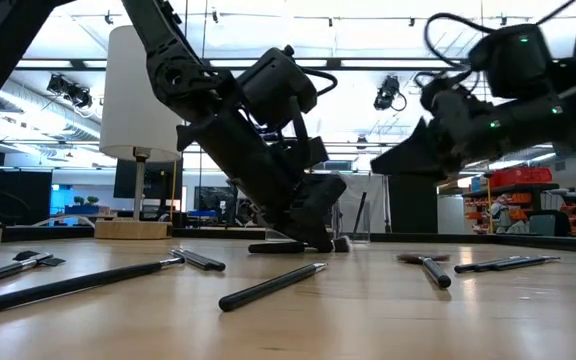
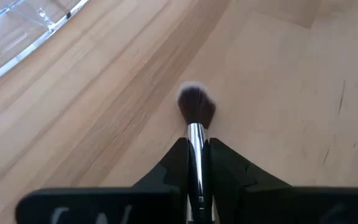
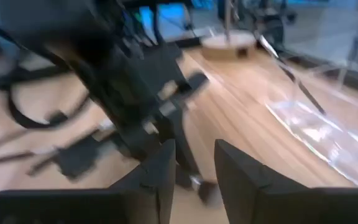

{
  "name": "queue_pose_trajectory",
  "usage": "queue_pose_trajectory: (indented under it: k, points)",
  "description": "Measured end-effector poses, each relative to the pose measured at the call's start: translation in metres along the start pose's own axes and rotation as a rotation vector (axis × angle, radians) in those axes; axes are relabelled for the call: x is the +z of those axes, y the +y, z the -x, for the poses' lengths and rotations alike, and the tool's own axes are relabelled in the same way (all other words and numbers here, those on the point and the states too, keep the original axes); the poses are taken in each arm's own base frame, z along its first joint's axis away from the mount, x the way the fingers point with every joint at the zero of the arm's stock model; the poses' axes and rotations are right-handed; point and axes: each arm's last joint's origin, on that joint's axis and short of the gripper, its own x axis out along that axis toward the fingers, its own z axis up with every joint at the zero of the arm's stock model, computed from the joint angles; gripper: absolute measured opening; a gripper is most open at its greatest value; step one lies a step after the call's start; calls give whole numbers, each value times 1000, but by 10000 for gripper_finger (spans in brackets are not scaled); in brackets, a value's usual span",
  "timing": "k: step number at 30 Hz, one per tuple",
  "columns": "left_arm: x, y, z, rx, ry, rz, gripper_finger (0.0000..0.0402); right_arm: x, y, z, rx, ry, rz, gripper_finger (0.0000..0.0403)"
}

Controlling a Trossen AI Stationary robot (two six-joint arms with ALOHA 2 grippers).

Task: Pick & Place Makeup Supplies
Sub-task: Put the makeup brush into the transparent organizer

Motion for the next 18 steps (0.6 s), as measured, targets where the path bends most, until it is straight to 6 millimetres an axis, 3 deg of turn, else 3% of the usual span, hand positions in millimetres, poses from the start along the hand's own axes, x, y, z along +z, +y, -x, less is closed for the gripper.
queue_pose_trajectory:
  k: [8,18]
  points:
    - [3,-1,1,-5,-32,-16,47,-18,-1,-7,22,32,-65,117]
    - [4,-1,1,4,-48,-36,51,-39,-15,-45,-47,128,-151,117]
